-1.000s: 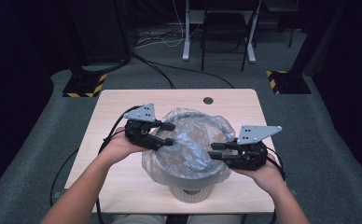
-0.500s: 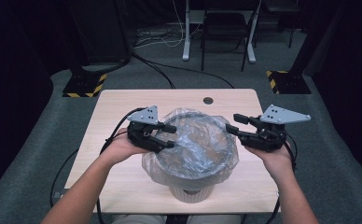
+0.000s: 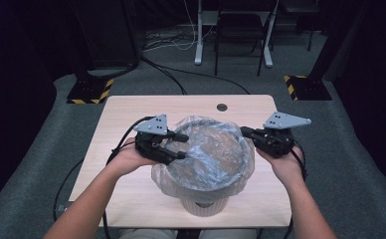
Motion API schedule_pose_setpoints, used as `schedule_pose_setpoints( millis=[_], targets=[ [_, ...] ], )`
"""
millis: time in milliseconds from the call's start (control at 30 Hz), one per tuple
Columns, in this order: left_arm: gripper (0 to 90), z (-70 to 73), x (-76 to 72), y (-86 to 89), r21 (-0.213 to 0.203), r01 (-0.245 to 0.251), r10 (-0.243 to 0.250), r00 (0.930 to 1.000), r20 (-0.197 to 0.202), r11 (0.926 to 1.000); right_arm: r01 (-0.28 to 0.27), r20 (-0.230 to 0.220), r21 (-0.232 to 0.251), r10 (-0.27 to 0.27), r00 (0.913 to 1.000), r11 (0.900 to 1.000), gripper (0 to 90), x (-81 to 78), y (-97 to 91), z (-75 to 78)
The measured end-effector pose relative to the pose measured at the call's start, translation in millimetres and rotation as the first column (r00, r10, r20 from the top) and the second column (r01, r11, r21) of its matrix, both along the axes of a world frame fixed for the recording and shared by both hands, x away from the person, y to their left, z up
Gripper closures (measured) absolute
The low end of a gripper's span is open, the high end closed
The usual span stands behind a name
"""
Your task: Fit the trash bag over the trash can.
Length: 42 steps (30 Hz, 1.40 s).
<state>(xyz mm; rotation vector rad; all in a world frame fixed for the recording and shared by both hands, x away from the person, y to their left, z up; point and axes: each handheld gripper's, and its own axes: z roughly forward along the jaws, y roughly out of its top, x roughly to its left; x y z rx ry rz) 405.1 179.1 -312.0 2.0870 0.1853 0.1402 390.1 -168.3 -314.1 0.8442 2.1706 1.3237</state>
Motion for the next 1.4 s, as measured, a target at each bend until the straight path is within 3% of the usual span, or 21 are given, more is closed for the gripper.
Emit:
schedule_pose_setpoints(
  millis=[133, 233, 333, 533, 667, 733, 833, 933, 1000, 1167, 1267, 1333, 1400],
  targets=[
    [42.1, -0.3, -0.3, 0.2, -0.001, 0.001, -0.001, 1.0000, 0.004, 1.0000, -0.039, -0.077, -0.035, 0.036, 0.9964, 0.9987, 90.0, 3.4, 2.7, -17.9],
    [42.1, -0.3, -0.3, 0.3, -0.001, 0.002, -0.002, 1.0000, 0.005, 1.0000, -0.071, -0.101, -0.040, 0.067, 0.9927, 0.9967, 89.3, 0.6, 4.0, -25.2],
    [41.9, -0.4, -0.4, 0.2, -0.001, 0.002, -0.002, 1.0000, 0.006, 1.0000, -0.063, -0.104, -0.033, 0.059, 0.9928, 0.9975, 80.1, -2.4, -0.4, -23.6],
    [41.8, -0.8, -0.5, 0.5, -0.007, 0.003, -0.003, 1.0000, 0.006, 1.0000, -0.020, -0.056, 0.026, 0.021, 0.9982, 0.9995, 69.7, -12.6, -16.4, -8.7],
    [41.8, -0.9, -0.5, 0.5, -0.009, 0.002, -0.002, 1.0000, 0.005, 1.0000, -0.006, 0.000, 0.073, 0.006, 1.0000, 0.9973, 63.8, -21.2, -22.7, 5.1],
    [41.8, -0.9, -0.5, 0.6, -0.009, 0.002, -0.002, 1.0000, 0.005, 1.0000, -0.024, 0.022, 0.113, 0.022, 0.9995, 0.9933, 60.1, -24.7, -22.1, 10.7],
    [41.8, -1.0, -0.5, 0.6, -0.010, 0.002, -0.002, 1.0000, 0.005, 0.9999, -0.092, 0.042, 0.164, 0.086, 0.9954, 0.9822, 56.3, -28.2, -14.3, 14.7],
    [41.4, -1.2, -1.1, 0.6, -0.008, 0.005, -0.004, 0.9999, 0.011, 1.0000, -0.178, 0.024, 0.144, 0.176, 0.9841, 0.9734, 55.2, -29.5, 1.5, 12.8],
    [40.4, -1.6, -2.3, 0.5, -0.007, 0.004, -0.004, 0.9998, 0.017, 1.0000, -0.238, -0.004, 0.113, 0.240, 0.9707, 0.9647, 55.0, -30.0, 12.4, 8.9],
    [40.1, -1.7, -4.4, 0.6, 0.003, 0.004, -0.004, 0.9995, 0.032, 1.0000, -0.335, -0.056, 0.056, 0.338, 0.9396, 0.9406, 52.8, -30.9, 29.8, -1.6],
    [39.9, -2.0, -6.0, 3.2, 0.005, 0.001, -0.001, 0.9992, 0.039, 1.0000, -0.370, -0.090, 0.085, 0.377, 0.9218, 0.9250, 51.3, -28.6, 35.0, -5.1],
    [39.9, -2.4, -6.9, 7.5, 0.000, 0.001, -0.001, 0.9991, 0.042, 1.0000, -0.373, -0.092, 0.096, 0.381, 0.9200, 0.9230, 51.5, -28.3, 37.5, -6.0],
    [39.9, -2.6, -7.8, 12.4, 0.000, -0.005, 0.005, 0.9990, 0.045, 1.0000, -0.388, -0.094, 0.106, 0.398, 0.9128, 0.9156, 51.7, -28.7, 41.9, -7.5]
  ],
)
